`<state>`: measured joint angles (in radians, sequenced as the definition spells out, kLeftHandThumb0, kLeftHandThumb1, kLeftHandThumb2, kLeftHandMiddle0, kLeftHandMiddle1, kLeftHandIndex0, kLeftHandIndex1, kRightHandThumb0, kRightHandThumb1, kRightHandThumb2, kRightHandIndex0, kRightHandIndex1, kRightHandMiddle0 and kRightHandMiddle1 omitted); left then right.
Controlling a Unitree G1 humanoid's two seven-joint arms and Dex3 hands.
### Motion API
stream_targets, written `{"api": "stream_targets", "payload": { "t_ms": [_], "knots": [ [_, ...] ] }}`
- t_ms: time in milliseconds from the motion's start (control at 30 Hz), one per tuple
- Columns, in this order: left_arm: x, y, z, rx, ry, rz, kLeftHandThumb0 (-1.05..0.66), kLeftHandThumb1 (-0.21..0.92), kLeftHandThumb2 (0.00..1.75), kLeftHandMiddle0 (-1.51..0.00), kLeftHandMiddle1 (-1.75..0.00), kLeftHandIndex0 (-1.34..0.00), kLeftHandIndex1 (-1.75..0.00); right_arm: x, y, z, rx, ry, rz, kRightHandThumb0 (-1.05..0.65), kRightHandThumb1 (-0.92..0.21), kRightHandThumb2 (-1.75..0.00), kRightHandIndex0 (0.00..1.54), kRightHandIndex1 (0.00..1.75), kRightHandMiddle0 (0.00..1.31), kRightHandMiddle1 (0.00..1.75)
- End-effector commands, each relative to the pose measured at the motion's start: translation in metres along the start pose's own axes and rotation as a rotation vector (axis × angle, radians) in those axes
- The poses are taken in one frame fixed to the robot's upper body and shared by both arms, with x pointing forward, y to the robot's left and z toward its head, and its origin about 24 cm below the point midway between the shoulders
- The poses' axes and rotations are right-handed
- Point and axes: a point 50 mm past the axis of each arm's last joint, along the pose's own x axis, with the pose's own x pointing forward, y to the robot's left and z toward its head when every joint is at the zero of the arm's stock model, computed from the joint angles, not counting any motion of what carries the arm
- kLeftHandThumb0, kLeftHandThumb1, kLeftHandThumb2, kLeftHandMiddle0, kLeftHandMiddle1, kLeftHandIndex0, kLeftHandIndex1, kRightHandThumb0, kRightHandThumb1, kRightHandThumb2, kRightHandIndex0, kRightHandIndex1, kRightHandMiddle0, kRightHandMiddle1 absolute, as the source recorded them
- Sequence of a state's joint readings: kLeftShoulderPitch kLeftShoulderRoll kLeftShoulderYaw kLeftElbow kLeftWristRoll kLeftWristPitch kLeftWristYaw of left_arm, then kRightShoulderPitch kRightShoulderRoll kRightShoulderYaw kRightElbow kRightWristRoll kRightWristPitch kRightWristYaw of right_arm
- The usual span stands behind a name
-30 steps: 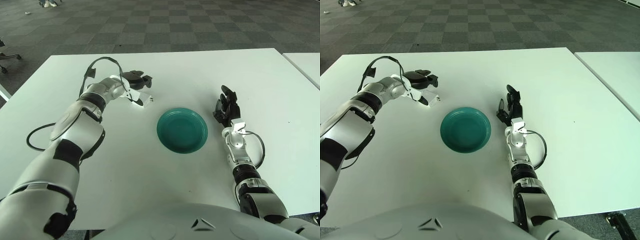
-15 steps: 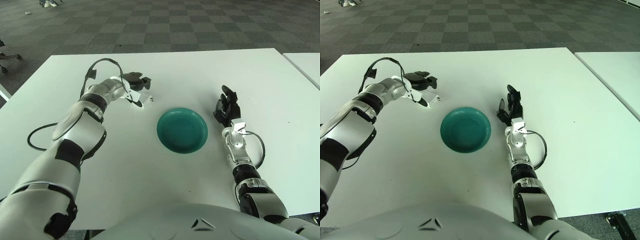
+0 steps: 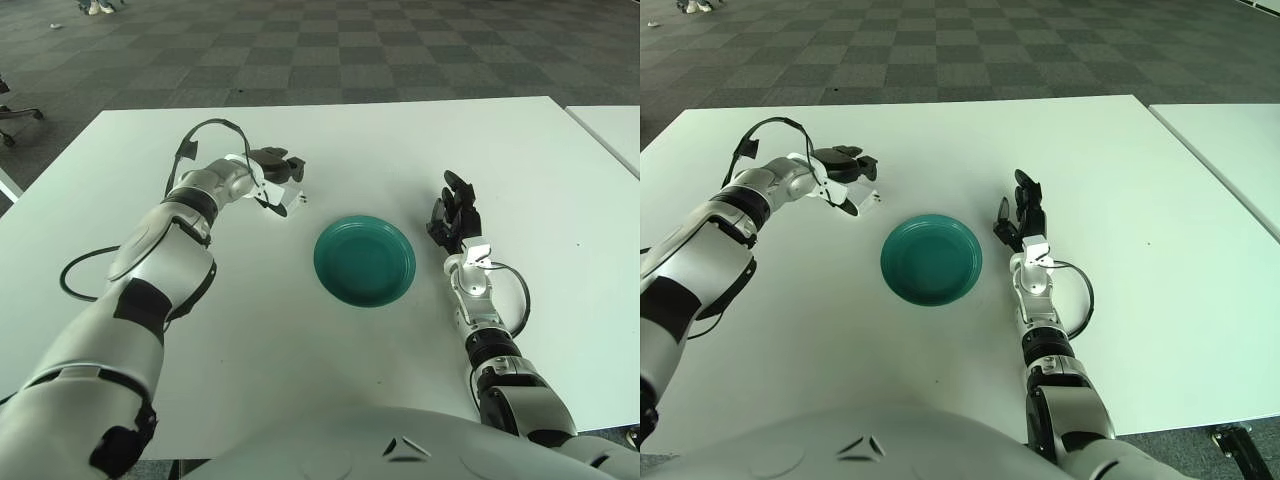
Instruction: Put the charger into the plate.
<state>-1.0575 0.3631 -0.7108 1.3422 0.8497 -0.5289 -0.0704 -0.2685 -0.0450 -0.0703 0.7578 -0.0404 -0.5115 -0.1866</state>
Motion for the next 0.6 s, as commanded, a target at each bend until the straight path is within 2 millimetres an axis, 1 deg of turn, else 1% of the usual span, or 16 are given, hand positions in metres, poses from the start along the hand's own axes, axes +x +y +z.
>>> {"api": "stream_targets", "payload": {
  "t_ms": [0, 200, 567],
  "knots": [
    [-0.002, -0.007, -0.006, -0.012, 0.036, -0.033, -0.95, 0.92, 0.16, 0.00, 0.00, -0.02, -1.11, -0.065, 0.000, -0.074, -0.045, 0.395, 0.012, -0.77, -0.92, -0.90, 0.15, 0.00, 0.00, 0.50],
    [-0.001, -0.011, -0.006, -0.014, 0.048, -0.042, -0.95, 0.92, 0.18, 0.00, 0.00, -0.02, -1.12, -0.065, 0.000, -0.074, -0.048, 0.394, 0.010, -0.78, -0.92, -0.91, 0.14, 0.00, 0.00, 0.50],
    [0.002, -0.025, -0.002, -0.042, 0.076, -0.065, -0.96, 0.92, 0.17, -0.01, 0.00, -0.04, -1.14, -0.065, -0.002, -0.074, -0.048, 0.395, -0.004, -0.77, -0.92, -0.91, 0.14, 0.00, 0.00, 0.51]
  ]
}}
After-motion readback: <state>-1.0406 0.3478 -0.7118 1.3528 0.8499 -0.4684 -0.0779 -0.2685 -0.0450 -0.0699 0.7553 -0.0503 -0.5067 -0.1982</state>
